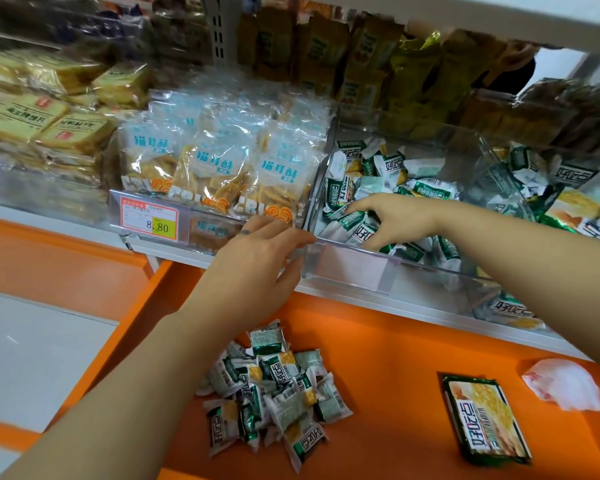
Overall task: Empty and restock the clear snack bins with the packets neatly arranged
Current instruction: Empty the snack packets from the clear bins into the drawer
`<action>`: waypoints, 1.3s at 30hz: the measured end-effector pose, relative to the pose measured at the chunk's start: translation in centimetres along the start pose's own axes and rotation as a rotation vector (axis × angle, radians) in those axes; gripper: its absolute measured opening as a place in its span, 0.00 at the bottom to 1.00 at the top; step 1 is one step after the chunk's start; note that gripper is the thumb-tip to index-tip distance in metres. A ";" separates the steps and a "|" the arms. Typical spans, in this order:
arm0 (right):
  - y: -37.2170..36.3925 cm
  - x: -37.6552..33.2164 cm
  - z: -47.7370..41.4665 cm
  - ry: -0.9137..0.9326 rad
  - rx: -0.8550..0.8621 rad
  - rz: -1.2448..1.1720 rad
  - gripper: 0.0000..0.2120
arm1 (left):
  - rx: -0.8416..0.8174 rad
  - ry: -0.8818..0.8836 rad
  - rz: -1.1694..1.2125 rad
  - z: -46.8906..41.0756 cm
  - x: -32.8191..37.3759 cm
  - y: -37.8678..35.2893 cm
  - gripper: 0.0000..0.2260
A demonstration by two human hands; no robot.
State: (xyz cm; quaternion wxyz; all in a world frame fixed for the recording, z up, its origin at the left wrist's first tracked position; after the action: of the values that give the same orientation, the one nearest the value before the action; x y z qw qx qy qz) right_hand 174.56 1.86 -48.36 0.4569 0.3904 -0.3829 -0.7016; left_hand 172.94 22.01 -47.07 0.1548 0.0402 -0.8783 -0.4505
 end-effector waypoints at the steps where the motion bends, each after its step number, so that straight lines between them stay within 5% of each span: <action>1: 0.3 0.3 0.6 0.003 0.008 -0.050 0.26 | 0.001 -0.001 -0.003 0.0 0.0 0.0 0.18; 3: 1.2 0.9 2.0 -0.009 0.036 -0.181 0.22 | 0.007 0.007 -0.005 0.0 0.0 0.0 0.16; 6: 3.8 1.4 5.2 -0.044 0.187 -0.250 0.34 | 0.014 0.001 -0.004 0.1 0.0 0.0 0.15; 9: 5.8 1.0 8.8 -0.024 0.338 -0.250 0.36 | 0.015 -0.002 0.022 0.1 0.1 0.3 0.14; 13: 5.6 -0.8 13.5 0.042 0.426 -0.195 0.31 | 0.019 0.029 0.044 0.1 0.2 0.8 0.15; 20: -2.6 -3.7 17.4 0.129 0.182 -0.322 0.25 | -0.029 0.060 0.008 1.5 -0.1 1.0 0.18; 28: -20.4 -2.6 5.9 -0.024 -0.158 -0.220 0.32 | -0.020 0.060 -0.015 1.6 -0.3 0.6 0.17; 34: -27.0 -4.2 -0.2 -0.054 -0.215 -0.296 0.35 | -0.022 0.034 -0.050 1.5 -1.0 0.2 0.16; 39: -25.3 -4.3 0.1 -0.007 -0.191 -0.383 0.31 | -0.024 0.032 -0.065 1.5 -1.1 0.1 0.16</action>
State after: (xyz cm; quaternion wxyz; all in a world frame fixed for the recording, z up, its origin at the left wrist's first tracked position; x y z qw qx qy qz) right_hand 167.04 13.28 -70.10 0.3488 0.4086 -0.2350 -0.8101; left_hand 173.56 23.51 -48.10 0.1545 0.0741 -0.8685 -0.4651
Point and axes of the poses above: each hand's wrist, its own z-axis away from the middle knuckle, its own y-axis out of the back of the hand, x = y × z, the point moved 7 cm from there along -z, towards the middle knuckle, and after that the axes turned 13 degrees about -y, right-handed, at the moved point
